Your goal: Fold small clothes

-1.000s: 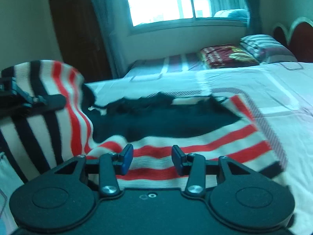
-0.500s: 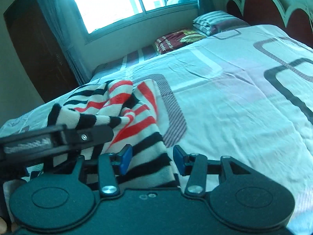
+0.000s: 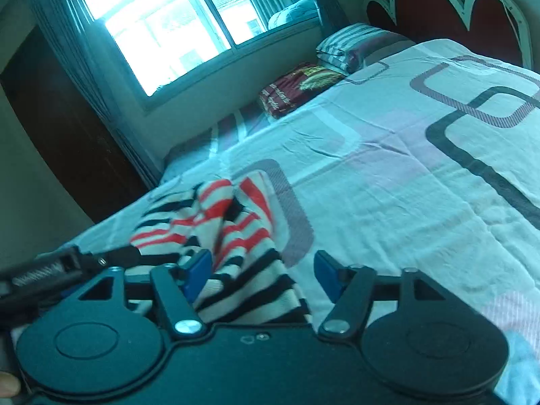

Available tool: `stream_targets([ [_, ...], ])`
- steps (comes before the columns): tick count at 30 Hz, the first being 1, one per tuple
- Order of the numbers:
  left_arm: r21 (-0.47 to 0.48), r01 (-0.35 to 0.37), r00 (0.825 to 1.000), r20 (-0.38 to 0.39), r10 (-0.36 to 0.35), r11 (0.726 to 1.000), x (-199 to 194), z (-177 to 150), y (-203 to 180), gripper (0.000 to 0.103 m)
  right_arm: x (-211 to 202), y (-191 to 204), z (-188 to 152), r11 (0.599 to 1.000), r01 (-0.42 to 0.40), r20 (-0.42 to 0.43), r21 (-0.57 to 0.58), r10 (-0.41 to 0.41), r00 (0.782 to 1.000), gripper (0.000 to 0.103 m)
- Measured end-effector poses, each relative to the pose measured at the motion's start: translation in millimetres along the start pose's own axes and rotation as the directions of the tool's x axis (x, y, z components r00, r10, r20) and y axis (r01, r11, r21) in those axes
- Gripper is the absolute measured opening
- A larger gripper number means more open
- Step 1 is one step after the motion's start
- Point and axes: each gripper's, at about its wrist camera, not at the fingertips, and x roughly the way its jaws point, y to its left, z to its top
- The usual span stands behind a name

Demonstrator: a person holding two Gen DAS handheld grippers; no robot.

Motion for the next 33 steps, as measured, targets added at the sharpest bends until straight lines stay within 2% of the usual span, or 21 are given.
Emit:
stream_targets([
  [5,-0.006,-0.109,0.994,-0.031,0.109,0.994,15.9,-6.4,31.0,0.085,22.8,24.1,-12.0,0.998,-0.052,-0.098,-0.027,0.049,0.994,0.075],
  [8,-0.011,-0.115,0.990,-0.084,0.114,0.993,38.7,-13.1,37.7,0.085,45.8,30.3,-18.4,0.999,-0.043,-0.149,-0.029,0.038,0.988,0.076],
  [11,0.009,-0.120,0.988,-0.093,0.120,0.993,52.3,-18.0,35.3,0.086,66.9,34.5,-19.2,0.999,-0.030,-0.175,-0.030,0.025,0.984,0.075],
  [12,0.016,-0.122,0.988,-0.094,0.122,0.992,55.8,-18.3,32.3,0.089,72.7,36.7,-18.6,0.999,-0.030,-0.176,-0.035,0.023,0.984,0.075],
  [13,0.016,-0.124,0.988,-0.094,0.125,0.992,57.3,-19.2,32.6,0.092,78.2,38.9,-18.3,0.999,-0.030,-0.176,-0.046,0.022,0.984,0.073],
  [14,0.015,-0.125,0.988,-0.094,0.126,0.992,57.7,-19.4,32.0,0.094,84.0,40.8,-17.3,0.998,-0.016,-0.175,-0.059,0.006,0.985,0.063],
  [15,0.013,-0.119,0.988,-0.096,0.120,0.993,57.7,-19.5,33.2,0.094,88.3,40.8,-16.2,0.998,-0.009,-0.170,-0.063,-0.002,0.985,0.043],
  [18,-0.013,-0.117,0.990,-0.081,0.116,0.993,49.8,-17.6,40.9,0.094,90.1,38.5,-14.6,0.998,-0.051,-0.166,-0.042,0.043,0.985,0.031],
  [21,-0.014,-0.135,0.991,-0.029,0.134,0.991,38.3,-15.0,46.5,0.094,79.3,43.1,-13.0,0.994,-0.074,-0.121,-0.082,0.064,0.991,0.026],
  [24,-0.007,-0.129,0.991,-0.020,0.129,0.992,37.8,-15.3,48.4,0.094,72.8,44.9,-8.3,0.992,-0.087,-0.087,-0.087,0.079,0.993,0.024],
  [28,-0.021,-0.130,0.990,0.051,0.131,0.991,25.1,-12.9,43.2,0.094,49.6,55.7,5.4,0.982,-0.107,0.010,-0.157,0.110,0.994,0.023],
  [31,-0.014,-0.121,0.992,0.042,0.122,0.993,28.6,-13.2,38.1,0.094,48.4,44.5,9.3,0.985,-0.074,0.020,-0.157,0.078,0.997,0.023],
  [33,0.003,-0.121,0.992,0.026,0.121,0.993,34.9,-19.4,34.8,0.094,55.8,25.1,3.7,0.993,-0.051,-0.007,-0.105,0.050,0.999,0.023],
])
